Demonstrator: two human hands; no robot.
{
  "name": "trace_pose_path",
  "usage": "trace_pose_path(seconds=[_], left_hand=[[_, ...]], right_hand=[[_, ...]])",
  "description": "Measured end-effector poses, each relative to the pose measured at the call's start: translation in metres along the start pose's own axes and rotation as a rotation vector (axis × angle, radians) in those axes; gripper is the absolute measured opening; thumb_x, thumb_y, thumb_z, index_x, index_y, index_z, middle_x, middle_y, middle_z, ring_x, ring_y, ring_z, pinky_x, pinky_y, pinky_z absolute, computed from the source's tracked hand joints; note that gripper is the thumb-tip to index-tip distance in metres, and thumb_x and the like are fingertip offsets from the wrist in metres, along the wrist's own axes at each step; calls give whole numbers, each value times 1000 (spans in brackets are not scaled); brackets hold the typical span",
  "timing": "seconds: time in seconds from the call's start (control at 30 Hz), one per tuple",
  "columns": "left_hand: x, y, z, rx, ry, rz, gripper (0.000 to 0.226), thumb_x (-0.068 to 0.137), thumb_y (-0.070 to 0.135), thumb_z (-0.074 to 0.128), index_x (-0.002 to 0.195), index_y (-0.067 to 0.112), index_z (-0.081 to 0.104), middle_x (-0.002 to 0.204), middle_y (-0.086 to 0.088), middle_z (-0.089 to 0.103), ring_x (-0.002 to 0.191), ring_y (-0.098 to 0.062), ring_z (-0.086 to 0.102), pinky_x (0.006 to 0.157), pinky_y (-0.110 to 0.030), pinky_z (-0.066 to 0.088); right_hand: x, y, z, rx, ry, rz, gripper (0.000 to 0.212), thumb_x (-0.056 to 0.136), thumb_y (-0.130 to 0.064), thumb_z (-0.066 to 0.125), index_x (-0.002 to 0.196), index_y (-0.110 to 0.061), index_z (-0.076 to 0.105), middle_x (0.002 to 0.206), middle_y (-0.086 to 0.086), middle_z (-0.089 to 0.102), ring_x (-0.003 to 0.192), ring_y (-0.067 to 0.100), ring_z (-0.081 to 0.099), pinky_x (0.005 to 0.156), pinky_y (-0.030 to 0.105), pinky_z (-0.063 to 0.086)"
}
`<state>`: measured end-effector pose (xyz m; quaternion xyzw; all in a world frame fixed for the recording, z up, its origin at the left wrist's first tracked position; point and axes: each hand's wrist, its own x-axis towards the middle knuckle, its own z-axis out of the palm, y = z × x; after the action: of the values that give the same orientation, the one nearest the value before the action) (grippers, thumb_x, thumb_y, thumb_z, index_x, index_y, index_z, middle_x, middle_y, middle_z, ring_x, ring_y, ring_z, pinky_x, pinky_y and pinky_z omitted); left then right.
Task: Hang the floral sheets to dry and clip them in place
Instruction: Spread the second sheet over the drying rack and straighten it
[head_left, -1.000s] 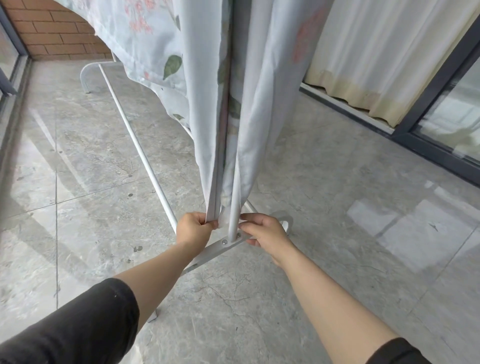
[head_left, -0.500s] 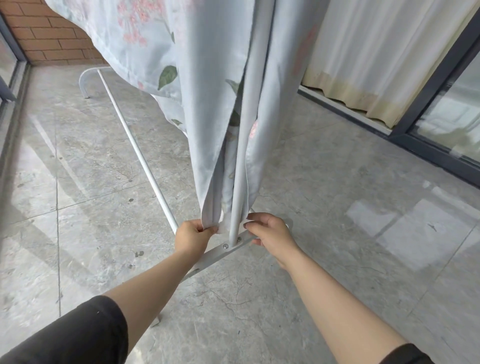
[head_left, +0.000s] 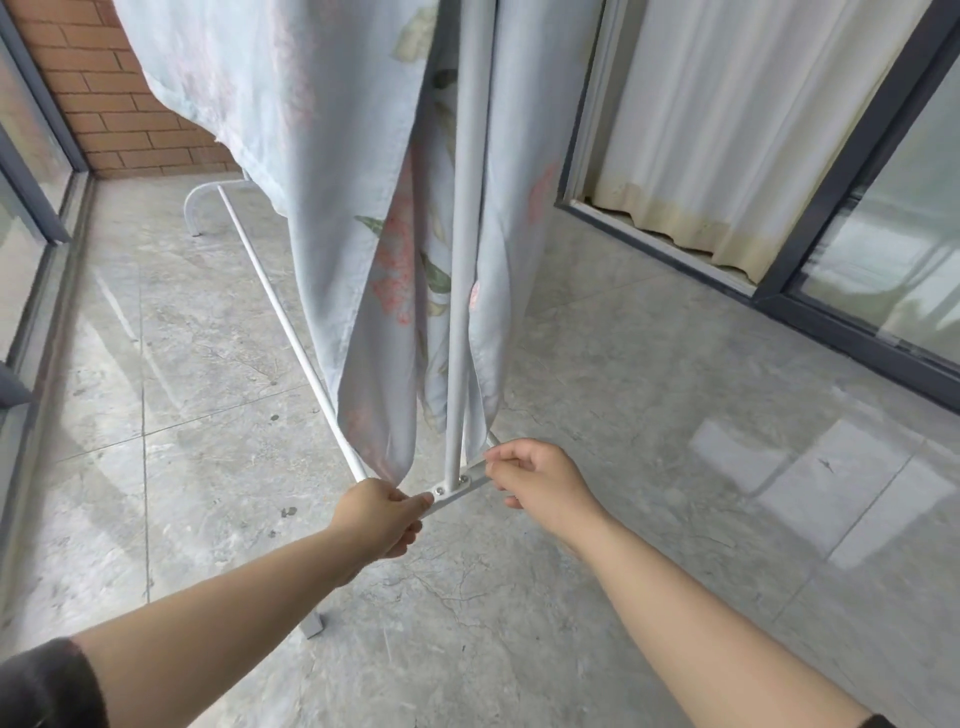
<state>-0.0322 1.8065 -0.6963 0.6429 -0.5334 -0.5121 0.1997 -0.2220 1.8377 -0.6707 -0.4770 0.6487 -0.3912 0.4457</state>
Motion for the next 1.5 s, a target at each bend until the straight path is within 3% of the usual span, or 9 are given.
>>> trace_pose_path(seconds=[0.17, 0.43, 0.63, 0.83, 0.97, 1.1, 1.2, 1.33, 1.5], left_hand=[[-29, 45, 16, 114, -32, 207, 22, 86, 38, 67, 83, 16, 70, 81, -6, 73, 81, -22, 71, 75, -46, 59], [-35, 88, 51, 191, -85, 392, 16, 89, 31, 63, 91, 16, 68, 88, -11, 70, 85, -27, 68, 77, -47, 57], [-17, 112, 83, 136, -115, 422, 7, 88, 26, 63, 82, 23, 67, 85, -7, 72, 84, -24, 68, 79, -45, 57], [-12, 153, 97, 101, -161, 392, 14, 89, 21, 63, 94, 10, 69, 89, -11, 71, 86, -26, 67, 82, -43, 56], [-42, 209, 76, 68, -170, 259, 10, 88, 21, 61, 88, 13, 68, 85, -6, 71, 85, -25, 68, 81, -44, 57], [-98, 287, 45, 69, -190, 209, 11, 87, 19, 61, 87, 12, 69, 84, -10, 71, 84, -28, 67, 80, -45, 57], [-142, 341, 25, 86, -205, 221, 16, 88, 18, 62, 100, 12, 69, 85, -2, 70, 84, -20, 66, 84, -39, 55], [-202, 414, -6, 120, -203, 261, 16, 88, 19, 61, 102, 16, 68, 86, 3, 69, 78, -13, 64, 68, -23, 49], [-276, 511, -53, 116, -194, 324, 13, 89, 19, 60, 99, 17, 67, 86, 3, 67, 76, -12, 61, 77, -27, 52]], right_hand=[[-22, -9, -28, -13, 80, -15, 12, 87, -16, 62, 95, -22, 70, 91, 1, 67, 81, 9, 61, 85, 33, 54], [-42, -3, -86, 23, 287, -1, 16, 89, -13, 59, 87, -26, 67, 93, 5, 71, 83, 15, 65, 79, 34, 55], [-33, 3, -106, 34, 384, 9, 18, 88, -12, 59, 86, -27, 68, 91, 3, 70, 85, 23, 67, 81, 38, 55], [-24, -14, -127, 86, 441, 73, 17, 89, -15, 59, 87, -28, 69, 93, -1, 71, 93, 17, 67, 85, 35, 55], [-41, -81, -149, 118, 456, 162, 16, 90, -15, 57, 89, -25, 69, 93, -3, 71, 91, 13, 67, 88, 36, 55], [-76, -173, -181, 183, 475, 207, 16, 91, -13, 56, 88, -22, 69, 95, -2, 71, 92, 15, 67, 79, 28, 57], [-106, -234, -205, 235, 489, 225, 16, 92, -13, 56, 90, -21, 70, 95, -2, 71, 94, 13, 66, 75, 23, 55], [-146, -318, -237, 273, 529, 233, 14, 93, -15, 58, 88, -20, 70, 92, 2, 72, 92, 18, 67, 79, 33, 57], [-191, -436, -280, 299, 559, 177, 18, 91, -10, 58, 85, -22, 70, 91, 1, 72, 90, 18, 67, 75, 29, 54]])
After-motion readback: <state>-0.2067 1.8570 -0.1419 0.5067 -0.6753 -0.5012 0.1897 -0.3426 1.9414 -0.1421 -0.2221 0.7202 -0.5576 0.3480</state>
